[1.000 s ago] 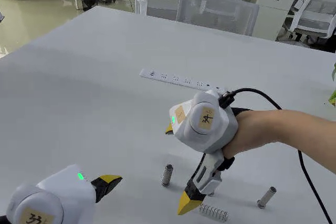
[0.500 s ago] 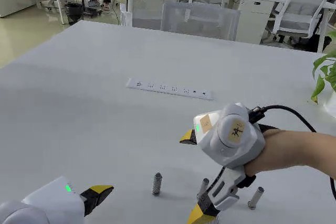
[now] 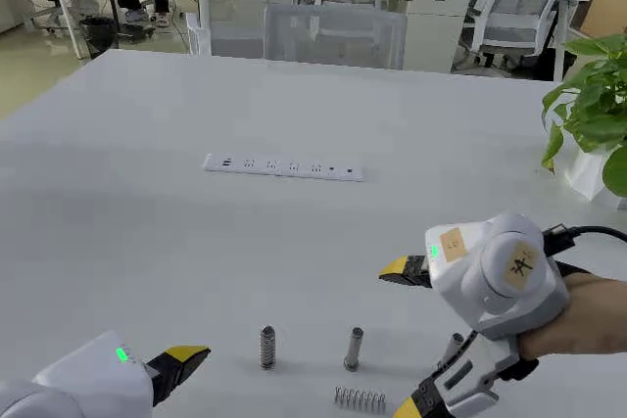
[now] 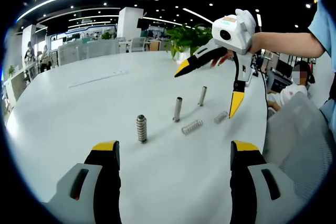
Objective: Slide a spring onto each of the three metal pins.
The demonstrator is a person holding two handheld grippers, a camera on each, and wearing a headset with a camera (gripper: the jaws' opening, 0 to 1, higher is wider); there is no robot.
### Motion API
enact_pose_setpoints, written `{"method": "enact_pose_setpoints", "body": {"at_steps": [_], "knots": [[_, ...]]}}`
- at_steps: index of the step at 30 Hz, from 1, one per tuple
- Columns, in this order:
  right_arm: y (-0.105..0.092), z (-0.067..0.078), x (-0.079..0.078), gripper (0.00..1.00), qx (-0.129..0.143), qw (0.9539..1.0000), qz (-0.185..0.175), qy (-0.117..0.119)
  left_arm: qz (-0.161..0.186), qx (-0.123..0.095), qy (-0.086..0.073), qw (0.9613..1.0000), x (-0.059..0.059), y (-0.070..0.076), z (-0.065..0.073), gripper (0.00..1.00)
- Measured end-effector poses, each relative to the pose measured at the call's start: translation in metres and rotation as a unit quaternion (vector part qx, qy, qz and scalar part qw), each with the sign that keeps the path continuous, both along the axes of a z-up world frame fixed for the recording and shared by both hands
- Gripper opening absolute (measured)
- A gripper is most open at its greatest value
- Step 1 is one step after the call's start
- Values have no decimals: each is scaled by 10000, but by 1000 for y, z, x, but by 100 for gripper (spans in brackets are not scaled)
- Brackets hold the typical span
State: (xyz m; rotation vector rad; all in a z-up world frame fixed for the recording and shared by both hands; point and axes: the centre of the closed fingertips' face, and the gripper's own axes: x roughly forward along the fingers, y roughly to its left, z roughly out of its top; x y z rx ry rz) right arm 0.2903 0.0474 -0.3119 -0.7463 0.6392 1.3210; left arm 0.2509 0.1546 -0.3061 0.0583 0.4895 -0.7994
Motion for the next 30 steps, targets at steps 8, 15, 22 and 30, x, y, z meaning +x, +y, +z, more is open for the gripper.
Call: {"method": "enact_pose_setpoints", "body": {"at_steps": [8, 15, 22, 30], "knots": [[-33, 0, -8, 97, 178, 9981, -579, 57, -251, 96, -1, 9996, 1, -12, -1, 84], [-54, -3, -19, 97, 280, 9957, -879, 94, -348, 101, 23, 9993, 1, -17, -1, 84], [-77, -9, -31, 95, 385, 9917, -1222, 146, -450, 164, 75, 9988, -1, -19, -3, 83], [-105, -15, -47, 96, 493, 9835, -1720, 265, -526, 235, 141, 9982, -3, -20, -8, 83]]}}
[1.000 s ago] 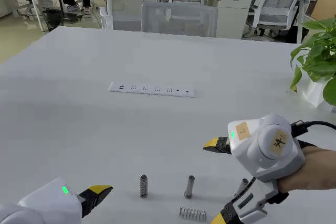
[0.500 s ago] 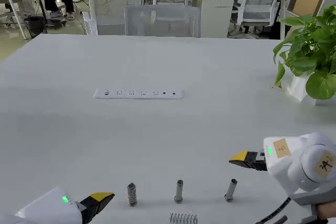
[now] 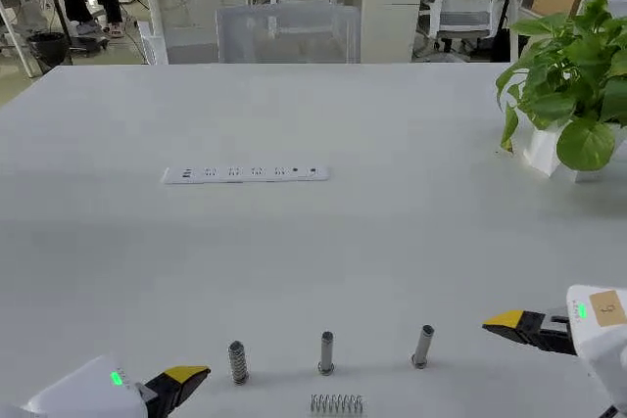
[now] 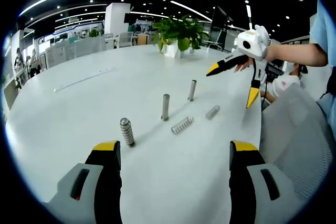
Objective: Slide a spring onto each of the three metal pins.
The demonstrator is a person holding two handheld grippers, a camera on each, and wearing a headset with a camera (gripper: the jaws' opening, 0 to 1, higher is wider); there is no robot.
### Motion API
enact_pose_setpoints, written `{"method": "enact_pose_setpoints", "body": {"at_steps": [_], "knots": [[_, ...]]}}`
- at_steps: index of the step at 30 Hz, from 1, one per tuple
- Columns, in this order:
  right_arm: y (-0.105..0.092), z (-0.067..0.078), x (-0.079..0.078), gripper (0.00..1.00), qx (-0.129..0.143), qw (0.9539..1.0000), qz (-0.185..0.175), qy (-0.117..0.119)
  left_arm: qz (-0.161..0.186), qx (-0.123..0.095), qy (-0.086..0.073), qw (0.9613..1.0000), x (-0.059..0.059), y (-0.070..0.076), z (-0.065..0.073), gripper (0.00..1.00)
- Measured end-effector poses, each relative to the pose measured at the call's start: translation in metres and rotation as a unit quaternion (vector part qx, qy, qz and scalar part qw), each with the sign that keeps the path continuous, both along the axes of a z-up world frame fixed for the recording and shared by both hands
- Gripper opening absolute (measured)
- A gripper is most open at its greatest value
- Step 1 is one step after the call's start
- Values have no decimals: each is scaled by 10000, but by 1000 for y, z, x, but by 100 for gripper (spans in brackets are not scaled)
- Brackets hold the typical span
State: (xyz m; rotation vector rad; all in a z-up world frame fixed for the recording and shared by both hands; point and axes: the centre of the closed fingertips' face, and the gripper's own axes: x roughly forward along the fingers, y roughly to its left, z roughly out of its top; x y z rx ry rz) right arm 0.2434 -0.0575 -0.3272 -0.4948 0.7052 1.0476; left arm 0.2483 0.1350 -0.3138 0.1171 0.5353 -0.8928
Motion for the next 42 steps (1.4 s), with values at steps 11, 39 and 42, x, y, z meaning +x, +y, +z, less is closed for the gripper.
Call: {"method": "enact_pose_setpoints", "body": {"at_steps": [11, 39, 42], "knots": [[-19, 0, -14, 96, 186, 9986, -489, 21, -97, 20, 46, 9999, 0, -4, -3, 83], [-18, 1, -25, 95, 260, 9984, -503, 77, -1264, 399, -275, 9908, 16, -48, -12, 54], [-19, -1, -27, 95, 247, 9984, -503, 107, -1312, 447, -267, 9900, 17, -52, -18, 50]]}}
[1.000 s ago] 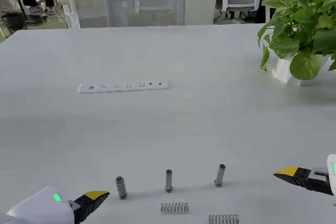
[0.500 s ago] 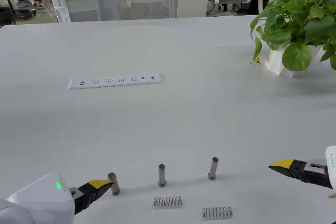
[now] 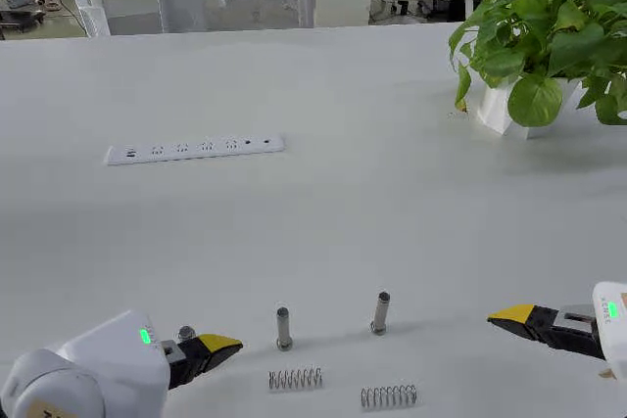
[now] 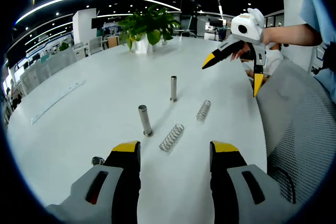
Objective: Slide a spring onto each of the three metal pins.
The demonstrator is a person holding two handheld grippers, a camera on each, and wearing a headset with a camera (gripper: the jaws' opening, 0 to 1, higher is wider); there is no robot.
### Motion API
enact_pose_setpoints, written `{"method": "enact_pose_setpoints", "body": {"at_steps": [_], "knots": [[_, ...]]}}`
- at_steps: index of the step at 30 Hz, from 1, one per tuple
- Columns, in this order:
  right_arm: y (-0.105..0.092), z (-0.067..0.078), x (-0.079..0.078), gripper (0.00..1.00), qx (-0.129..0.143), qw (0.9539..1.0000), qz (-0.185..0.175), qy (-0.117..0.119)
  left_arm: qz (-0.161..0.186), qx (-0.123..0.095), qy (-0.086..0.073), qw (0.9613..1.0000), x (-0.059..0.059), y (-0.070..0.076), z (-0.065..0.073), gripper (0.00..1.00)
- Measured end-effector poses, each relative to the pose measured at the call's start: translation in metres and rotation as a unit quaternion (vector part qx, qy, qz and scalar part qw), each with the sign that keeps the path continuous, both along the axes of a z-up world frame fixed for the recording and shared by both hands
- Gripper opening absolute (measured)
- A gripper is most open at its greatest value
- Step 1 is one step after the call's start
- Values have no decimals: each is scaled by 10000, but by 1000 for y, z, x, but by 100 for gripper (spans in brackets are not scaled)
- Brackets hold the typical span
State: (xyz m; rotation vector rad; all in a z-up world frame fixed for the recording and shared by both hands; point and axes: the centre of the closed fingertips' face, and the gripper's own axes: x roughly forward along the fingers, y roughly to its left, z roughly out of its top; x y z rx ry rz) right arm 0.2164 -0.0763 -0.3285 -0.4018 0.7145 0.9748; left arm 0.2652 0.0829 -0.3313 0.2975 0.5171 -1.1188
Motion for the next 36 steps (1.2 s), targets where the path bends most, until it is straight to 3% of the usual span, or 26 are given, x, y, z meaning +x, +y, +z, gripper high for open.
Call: {"method": "enact_pose_setpoints", "body": {"at_steps": [10, 13, 25, 36], "knots": [[2, -6, -4, 93, 54, 9999, -20, 120, -30, 250, 67, 9997, 7, -5, -20, 32], [2, -7, -5, 93, 64, 9999, -26, 134, -130, 342, 36, 9993, 8, -7, -24, 31], [-2, -8, -6, 92, 66, 9998, -112, 168, -230, 293, 126, 9992, 11, -15, -25, 18], [-1, -9, -5, 91, 71, 9997, -122, 176, -159, 329, 202, 9991, 6, -8, -30, 13]]}}
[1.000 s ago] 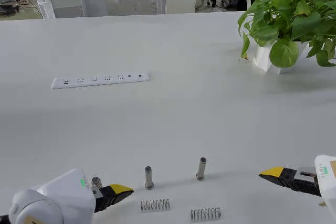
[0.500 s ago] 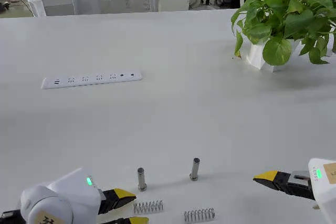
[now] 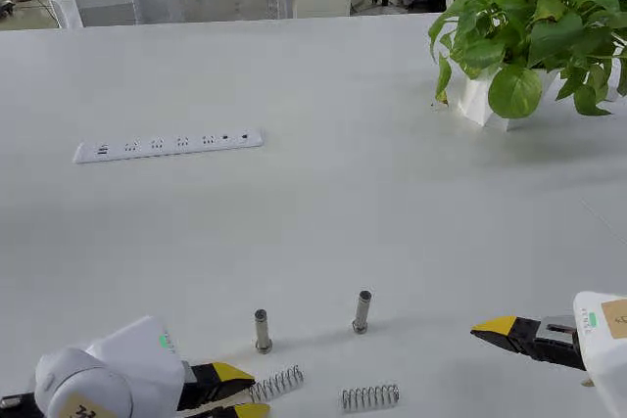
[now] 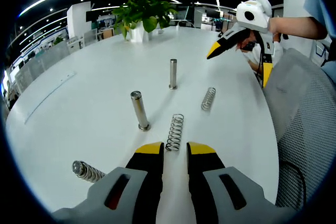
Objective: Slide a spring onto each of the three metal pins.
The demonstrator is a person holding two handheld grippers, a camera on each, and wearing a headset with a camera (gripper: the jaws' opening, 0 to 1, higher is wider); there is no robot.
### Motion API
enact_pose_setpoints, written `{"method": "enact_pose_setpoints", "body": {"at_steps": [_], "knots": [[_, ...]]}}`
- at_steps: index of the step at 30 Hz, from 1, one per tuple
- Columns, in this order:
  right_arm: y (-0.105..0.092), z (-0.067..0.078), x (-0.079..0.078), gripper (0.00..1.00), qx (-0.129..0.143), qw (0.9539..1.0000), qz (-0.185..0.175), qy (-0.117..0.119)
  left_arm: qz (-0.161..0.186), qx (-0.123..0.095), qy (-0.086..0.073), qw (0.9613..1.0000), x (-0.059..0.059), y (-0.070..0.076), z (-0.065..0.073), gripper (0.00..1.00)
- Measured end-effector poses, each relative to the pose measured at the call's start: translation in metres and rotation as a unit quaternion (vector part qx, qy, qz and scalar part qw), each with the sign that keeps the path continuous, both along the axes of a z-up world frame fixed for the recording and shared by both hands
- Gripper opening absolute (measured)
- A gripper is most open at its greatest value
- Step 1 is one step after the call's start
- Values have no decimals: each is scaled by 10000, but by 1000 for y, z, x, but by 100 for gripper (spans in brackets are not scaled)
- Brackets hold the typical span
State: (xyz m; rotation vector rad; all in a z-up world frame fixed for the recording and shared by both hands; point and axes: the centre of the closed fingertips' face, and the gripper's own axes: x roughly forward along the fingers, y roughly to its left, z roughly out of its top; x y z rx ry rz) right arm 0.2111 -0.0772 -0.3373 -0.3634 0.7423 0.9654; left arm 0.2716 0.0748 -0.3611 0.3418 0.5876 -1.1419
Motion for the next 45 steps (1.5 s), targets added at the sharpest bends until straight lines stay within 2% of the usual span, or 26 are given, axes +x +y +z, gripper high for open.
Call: {"method": "enact_pose_setpoints", "body": {"at_steps": [11, 23, 30, 45], "knots": [[1, -1, -1, 90, -13, 10000, 0, 21, 154, -24, -39, 9999, 4, 0, -3, 10], [2, 1, 0, 90, -3, 10000, -3, 12, 218, -74, -140, 9996, 3, 0, -2, 7], [4, 4, 2, 89, 28, 10000, 26, -9, 295, -213, -101, 9993, 0, 1, 3, 7], [15, 14, 4, 86, 61, 9997, 196, -92, 308, -547, -127, 9979, -9, -7, 26, 7]]}}
